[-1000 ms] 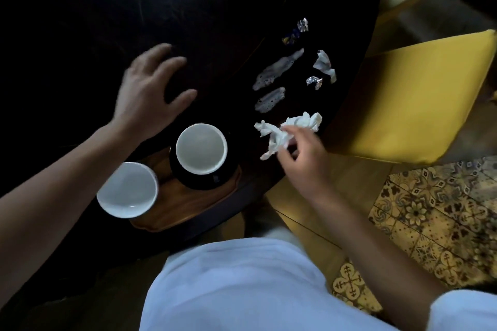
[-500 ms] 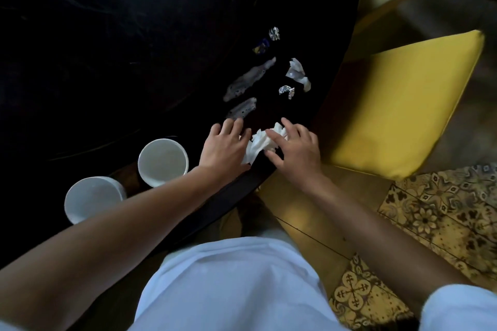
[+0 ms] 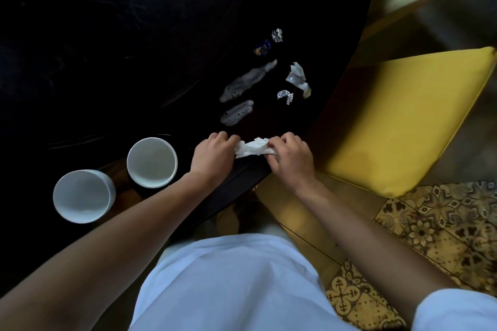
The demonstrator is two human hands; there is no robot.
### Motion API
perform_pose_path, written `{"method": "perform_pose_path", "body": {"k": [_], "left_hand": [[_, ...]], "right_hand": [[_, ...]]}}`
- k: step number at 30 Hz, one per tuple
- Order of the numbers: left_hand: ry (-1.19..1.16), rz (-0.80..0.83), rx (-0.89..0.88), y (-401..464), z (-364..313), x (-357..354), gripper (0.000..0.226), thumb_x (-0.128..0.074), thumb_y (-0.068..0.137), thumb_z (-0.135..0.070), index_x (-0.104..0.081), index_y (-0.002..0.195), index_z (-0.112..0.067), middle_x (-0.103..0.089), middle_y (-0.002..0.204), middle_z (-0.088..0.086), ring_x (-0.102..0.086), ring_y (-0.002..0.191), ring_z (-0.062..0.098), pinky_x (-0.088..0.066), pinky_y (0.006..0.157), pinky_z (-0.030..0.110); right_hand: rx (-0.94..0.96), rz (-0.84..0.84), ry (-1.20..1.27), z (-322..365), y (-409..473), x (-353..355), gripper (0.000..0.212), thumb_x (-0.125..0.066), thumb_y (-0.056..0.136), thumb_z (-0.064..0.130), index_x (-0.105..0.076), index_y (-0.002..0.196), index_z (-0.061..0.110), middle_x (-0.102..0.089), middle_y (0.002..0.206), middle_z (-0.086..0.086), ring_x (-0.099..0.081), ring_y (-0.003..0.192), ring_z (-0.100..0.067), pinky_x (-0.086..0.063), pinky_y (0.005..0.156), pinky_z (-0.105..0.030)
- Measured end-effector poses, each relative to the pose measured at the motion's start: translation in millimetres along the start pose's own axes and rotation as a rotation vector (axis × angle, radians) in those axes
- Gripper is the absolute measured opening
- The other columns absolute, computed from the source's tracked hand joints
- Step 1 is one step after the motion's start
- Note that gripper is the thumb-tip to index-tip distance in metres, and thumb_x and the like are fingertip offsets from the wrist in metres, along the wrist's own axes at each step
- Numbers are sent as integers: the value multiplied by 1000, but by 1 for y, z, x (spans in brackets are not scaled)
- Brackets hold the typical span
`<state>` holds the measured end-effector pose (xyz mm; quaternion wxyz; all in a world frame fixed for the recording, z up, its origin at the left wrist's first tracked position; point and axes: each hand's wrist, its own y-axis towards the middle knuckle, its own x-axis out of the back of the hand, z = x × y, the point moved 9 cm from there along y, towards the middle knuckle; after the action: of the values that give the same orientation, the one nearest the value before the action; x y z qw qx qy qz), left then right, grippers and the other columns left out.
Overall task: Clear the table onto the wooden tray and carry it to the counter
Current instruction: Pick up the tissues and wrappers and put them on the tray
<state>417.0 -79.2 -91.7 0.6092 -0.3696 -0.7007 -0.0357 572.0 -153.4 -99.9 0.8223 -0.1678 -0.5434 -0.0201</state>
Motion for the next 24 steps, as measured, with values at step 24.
{"method": "perform_pose_path", "body": {"k": [24], "left_hand": [[-458, -286, -191, 37, 88, 150, 19, -75, 93, -34, -77, 104, -20, -65, 97, -10, -58, 71, 7, -50, 69, 30]], "right_hand": [[-313, -245, 370, -6, -19, 100, 26, -68, 93, 24, -50, 79, 11, -58, 80, -6, -54, 65, -12, -37, 46, -22]]}}
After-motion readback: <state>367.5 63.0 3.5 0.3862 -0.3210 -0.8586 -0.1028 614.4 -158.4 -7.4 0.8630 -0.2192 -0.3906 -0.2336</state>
